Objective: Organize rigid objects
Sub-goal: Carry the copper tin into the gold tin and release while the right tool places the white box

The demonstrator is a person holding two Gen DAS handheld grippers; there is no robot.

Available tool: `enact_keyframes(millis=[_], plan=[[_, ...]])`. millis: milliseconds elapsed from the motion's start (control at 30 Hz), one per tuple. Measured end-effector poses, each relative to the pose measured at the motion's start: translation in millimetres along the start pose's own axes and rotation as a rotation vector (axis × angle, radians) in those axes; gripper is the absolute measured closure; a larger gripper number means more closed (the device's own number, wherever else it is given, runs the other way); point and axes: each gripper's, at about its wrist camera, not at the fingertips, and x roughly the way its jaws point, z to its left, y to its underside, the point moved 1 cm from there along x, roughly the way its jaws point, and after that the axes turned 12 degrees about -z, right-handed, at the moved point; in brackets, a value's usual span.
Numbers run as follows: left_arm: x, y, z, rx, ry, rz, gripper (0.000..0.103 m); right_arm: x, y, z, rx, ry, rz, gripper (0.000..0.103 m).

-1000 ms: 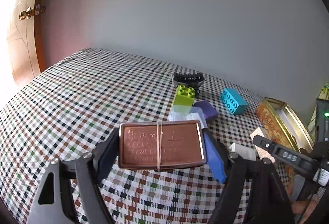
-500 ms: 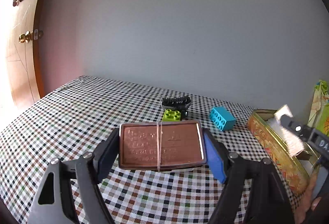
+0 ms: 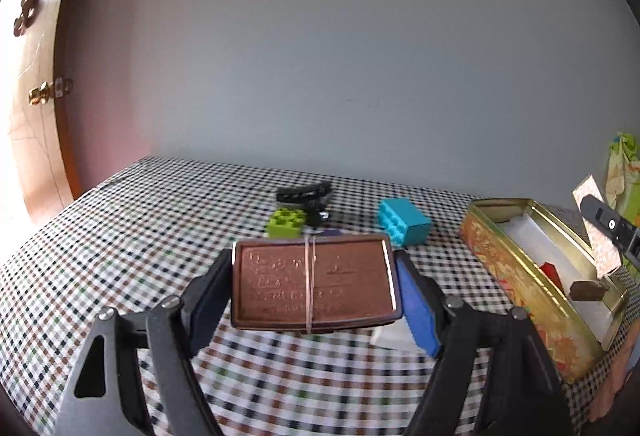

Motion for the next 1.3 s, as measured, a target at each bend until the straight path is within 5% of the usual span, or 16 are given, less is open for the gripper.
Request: enact_keyframes(millis=[933,1300], plan=[[6.8,-20.9,-139.8,0.085,0.275,-0.037,0.026,-3.9,3.4,-127.6,-0.087,0.249,0.009,0.059],[24.8,-12.2,-198.1,0.127,0.37,0.022,0.026,-1.1,3.3,-145.4,-0.034,0.247,0.071,0.059]])
